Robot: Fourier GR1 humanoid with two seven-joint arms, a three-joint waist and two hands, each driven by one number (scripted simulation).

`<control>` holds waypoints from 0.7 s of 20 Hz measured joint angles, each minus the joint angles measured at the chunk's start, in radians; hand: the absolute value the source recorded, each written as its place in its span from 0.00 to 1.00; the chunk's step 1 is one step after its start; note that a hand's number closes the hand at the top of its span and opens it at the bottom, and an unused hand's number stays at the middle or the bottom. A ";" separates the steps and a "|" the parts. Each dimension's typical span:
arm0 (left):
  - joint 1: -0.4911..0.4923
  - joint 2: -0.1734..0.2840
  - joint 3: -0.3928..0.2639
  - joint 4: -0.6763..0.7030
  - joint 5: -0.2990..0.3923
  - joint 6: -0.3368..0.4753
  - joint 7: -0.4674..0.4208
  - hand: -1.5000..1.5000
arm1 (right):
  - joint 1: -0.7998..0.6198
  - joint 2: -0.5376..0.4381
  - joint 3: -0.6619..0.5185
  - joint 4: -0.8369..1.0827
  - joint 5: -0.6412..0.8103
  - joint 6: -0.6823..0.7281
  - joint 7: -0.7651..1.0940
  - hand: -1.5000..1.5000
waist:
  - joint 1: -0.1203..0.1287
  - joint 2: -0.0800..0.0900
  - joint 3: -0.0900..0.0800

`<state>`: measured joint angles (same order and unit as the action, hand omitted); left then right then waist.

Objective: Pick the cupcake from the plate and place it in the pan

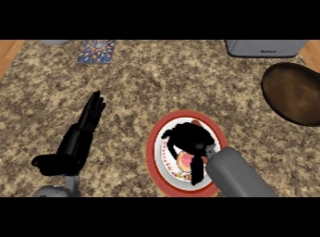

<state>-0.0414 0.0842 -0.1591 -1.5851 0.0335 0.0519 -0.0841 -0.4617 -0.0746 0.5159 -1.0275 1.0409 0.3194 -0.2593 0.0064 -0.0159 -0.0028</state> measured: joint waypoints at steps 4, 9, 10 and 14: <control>0.023 -0.006 0.004 0.010 -0.007 -0.012 -0.032 0.50 | 0.022 0.006 -0.020 -0.014 0.034 -0.061 -0.027 1.00 | -0.001 0.002 0.000; 0.030 -0.022 -0.005 -0.003 -0.021 0.006 -0.017 0.50 | 0.102 -0.035 -0.109 -0.089 0.020 -0.125 0.037 1.00 | -0.016 0.005 0.001; 0.029 -0.022 0.000 -0.002 -0.021 0.010 -0.016 0.50 | 0.123 -0.043 -0.138 -0.104 0.014 -0.141 0.067 1.00 | -0.022 0.005 0.002; 0.024 -0.009 0.020 -0.003 -0.009 0.002 -0.008 0.50 | 0.184 -0.083 -0.255 -0.192 -0.007 -0.202 0.184 1.00 | -0.035 0.007 0.002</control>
<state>-0.0171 0.0747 -0.1388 -1.5883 0.0248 0.0542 -0.0925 -0.2776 -0.1574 0.2612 -1.2195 1.0343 0.1172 -0.0749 -0.0287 -0.0091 -0.0009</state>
